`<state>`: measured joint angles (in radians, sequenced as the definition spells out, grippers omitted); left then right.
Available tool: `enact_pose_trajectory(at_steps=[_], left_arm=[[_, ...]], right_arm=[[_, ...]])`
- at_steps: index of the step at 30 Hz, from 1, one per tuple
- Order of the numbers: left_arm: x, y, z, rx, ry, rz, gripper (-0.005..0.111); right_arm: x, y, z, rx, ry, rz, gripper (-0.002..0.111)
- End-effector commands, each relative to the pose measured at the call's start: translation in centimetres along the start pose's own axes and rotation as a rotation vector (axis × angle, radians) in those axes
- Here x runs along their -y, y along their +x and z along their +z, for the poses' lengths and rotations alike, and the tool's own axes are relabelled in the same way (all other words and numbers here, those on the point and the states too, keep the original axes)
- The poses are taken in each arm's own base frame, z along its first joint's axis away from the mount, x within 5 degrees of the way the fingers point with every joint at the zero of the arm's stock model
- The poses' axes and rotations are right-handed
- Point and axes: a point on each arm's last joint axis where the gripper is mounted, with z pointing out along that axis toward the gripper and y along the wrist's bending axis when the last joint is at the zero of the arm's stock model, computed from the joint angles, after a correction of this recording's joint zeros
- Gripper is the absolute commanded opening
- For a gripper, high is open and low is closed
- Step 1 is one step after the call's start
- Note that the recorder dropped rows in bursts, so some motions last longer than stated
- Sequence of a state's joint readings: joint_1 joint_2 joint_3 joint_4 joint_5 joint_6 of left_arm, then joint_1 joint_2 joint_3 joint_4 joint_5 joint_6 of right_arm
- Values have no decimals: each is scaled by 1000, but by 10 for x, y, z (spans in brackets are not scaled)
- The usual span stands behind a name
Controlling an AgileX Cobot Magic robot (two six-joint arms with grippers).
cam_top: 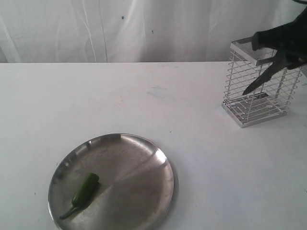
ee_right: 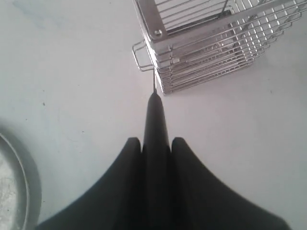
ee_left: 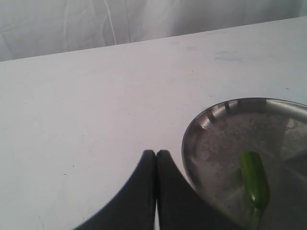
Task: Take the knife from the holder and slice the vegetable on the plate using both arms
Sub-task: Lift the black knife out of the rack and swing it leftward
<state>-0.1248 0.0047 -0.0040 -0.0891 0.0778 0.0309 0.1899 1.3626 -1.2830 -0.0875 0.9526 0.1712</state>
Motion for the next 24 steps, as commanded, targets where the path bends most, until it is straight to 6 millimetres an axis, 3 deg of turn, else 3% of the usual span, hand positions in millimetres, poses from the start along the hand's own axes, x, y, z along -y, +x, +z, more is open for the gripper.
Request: enact_pose_trajectory(at_steps=[1, 5, 7, 10, 13, 17, 24], left_arm=[[1, 1, 0, 4, 8, -11, 0], [1, 1, 0, 4, 8, -11, 0], [1, 1, 0, 4, 8, -11, 0], [1, 1, 0, 4, 8, -11, 0], [1, 1, 0, 4, 8, -11, 0], [1, 1, 0, 4, 8, -11, 0], [1, 1, 0, 4, 8, -11, 0]], right_arm=[[-4, 4, -40, 103, -95, -5, 0], [-34, 22, -82, 157, -499, -44, 0], [-39, 36, -91, 205, -587, -46, 0], [-40, 63, -77, 253, -642, -25, 0], [-51, 93, -50, 217, -807, -21, 0], [-59, 106, -36, 237, -961, -13, 0], [-73, 117, -37, 189, -1231, -122, 0]])
